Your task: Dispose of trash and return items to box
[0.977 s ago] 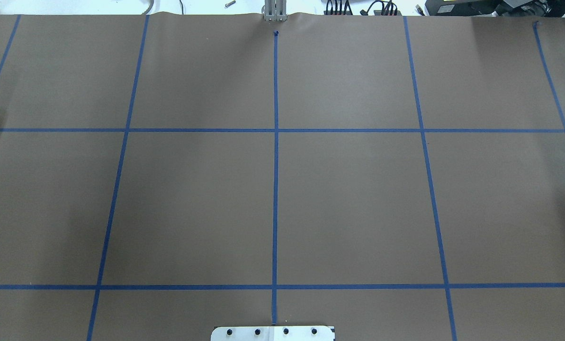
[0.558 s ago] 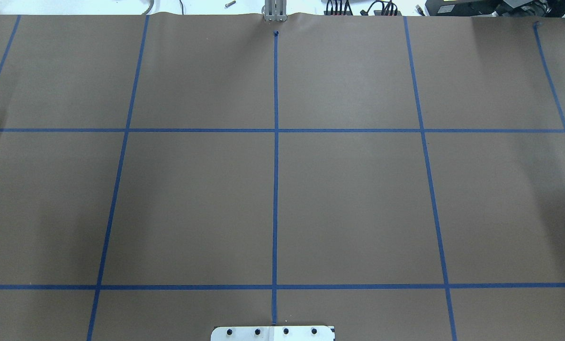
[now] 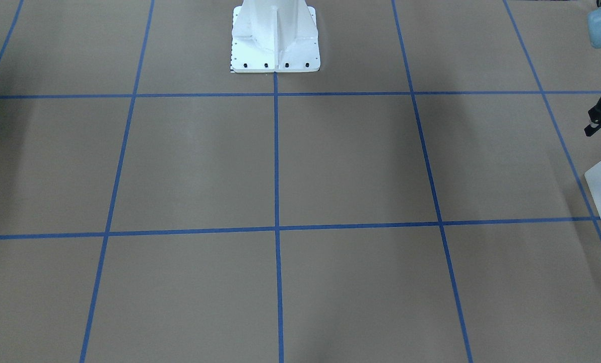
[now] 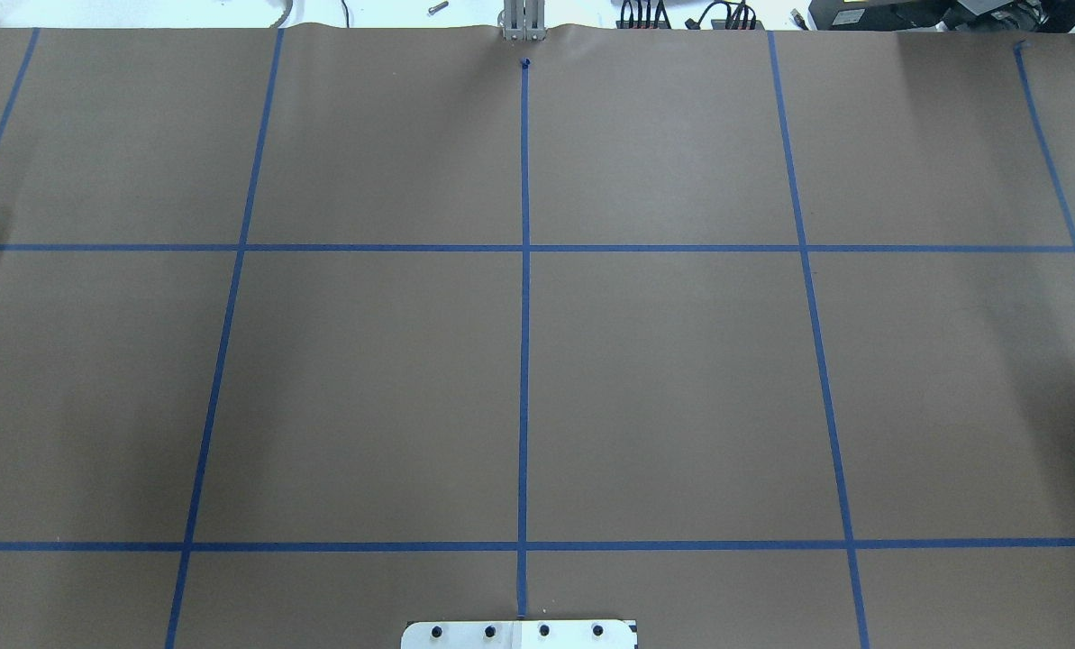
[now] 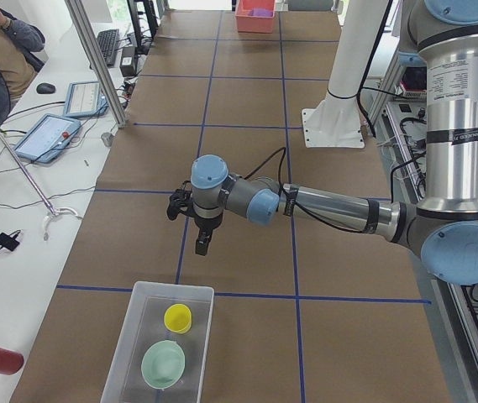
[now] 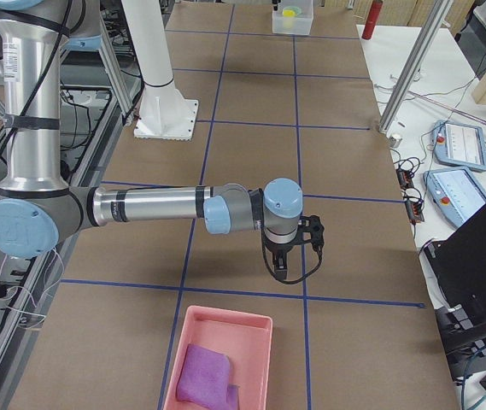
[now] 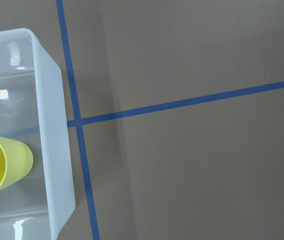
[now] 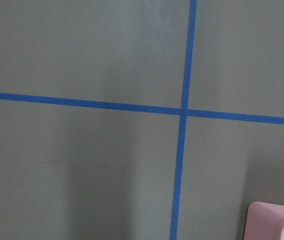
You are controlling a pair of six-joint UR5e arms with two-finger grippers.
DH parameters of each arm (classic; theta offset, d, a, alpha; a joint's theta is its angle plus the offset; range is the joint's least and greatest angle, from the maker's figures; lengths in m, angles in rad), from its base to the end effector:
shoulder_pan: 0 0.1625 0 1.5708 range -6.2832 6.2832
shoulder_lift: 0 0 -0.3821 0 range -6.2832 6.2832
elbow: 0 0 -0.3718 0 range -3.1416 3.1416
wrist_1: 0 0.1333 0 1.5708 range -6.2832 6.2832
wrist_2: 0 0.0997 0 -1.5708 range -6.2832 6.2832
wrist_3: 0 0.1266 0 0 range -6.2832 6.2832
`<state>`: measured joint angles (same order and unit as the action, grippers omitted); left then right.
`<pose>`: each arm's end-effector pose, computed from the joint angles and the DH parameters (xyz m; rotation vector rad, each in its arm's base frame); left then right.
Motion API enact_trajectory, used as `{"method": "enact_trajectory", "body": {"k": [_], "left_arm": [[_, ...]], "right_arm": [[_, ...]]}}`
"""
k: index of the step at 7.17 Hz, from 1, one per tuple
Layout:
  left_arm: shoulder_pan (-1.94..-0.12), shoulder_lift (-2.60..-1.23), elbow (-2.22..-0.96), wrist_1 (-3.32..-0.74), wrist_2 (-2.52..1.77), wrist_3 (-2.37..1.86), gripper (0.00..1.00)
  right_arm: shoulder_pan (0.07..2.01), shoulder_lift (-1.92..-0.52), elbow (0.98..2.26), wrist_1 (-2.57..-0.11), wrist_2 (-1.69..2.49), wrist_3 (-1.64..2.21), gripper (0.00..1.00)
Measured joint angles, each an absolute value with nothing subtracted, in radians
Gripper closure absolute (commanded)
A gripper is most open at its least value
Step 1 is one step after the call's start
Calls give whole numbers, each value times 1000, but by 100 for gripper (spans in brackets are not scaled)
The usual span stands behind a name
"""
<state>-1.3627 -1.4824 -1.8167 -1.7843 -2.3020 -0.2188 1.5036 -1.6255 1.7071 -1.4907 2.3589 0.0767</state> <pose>0.0474 -0.4607 0.5365 0.1931 0.7812 0.1255 0.0124 -0.4643 0.5858 0.0963 -0.7953 -0.0547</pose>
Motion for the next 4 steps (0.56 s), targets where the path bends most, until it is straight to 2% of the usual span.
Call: {"method": "enact_trajectory", "body": {"k": [4], "left_arm": [[-1432,-1472,-1750,-1786,-2281,-223,1]], "right_arm": [[1502,-1627,1710,-1491,2366,77,0]]}}
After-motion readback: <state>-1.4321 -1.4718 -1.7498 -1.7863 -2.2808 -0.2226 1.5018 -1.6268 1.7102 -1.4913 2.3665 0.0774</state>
